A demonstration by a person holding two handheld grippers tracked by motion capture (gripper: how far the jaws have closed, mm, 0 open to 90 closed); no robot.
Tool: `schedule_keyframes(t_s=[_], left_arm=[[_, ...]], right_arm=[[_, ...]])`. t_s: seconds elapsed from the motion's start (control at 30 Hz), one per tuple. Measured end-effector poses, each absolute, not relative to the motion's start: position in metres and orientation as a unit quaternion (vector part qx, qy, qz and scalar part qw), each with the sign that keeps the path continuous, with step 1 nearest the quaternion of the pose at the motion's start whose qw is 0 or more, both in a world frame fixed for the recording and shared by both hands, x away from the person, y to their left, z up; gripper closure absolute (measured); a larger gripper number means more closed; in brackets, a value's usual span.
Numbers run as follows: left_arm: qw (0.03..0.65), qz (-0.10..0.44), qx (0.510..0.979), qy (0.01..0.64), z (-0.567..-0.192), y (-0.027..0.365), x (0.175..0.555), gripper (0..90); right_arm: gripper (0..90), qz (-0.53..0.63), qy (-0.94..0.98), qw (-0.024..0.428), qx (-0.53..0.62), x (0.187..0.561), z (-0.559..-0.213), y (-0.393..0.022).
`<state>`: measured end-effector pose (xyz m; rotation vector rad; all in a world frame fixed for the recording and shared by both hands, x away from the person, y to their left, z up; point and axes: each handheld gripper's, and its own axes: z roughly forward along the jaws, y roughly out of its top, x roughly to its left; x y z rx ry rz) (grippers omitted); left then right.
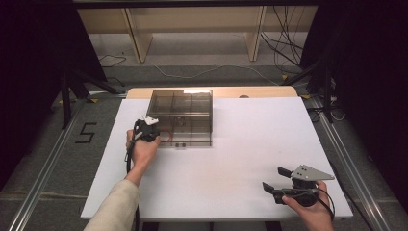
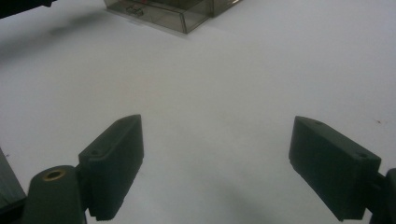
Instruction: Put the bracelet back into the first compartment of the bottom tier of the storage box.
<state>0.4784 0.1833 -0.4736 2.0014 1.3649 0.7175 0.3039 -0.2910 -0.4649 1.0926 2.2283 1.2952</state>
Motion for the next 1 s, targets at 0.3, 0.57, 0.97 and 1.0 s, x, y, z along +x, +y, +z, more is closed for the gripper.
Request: schedule_keyframes(t_s=[0.3,0.57,0.97,1.0], left_arm=[[0.302,0.271,0.755,0.516,-0.4755,0.1828,0.4798,89.8],[0.296,0.271,0.758,0.514,-0.4786,0.1827,0.4816,89.8],[0.289,0.276,0.763,0.509,-0.4814,0.1801,0.4835,89.6],[0.288,0.276,0.763,0.508,-0.4816,0.18,0.4836,89.5]], right_arm=[[18.6,0.456,0.785,0.17,0.384,0.3039,-0.465,-0.291],[18.6,0.456,0.785,0.171,0.384,0.3038,-0.4649,-0.291],[18.6,0.456,0.785,0.171,0.384,0.3038,-0.4649,-0.291],[18.6,0.456,0.785,0.171,0.384,0.3038,-0.4649,-0.291]])
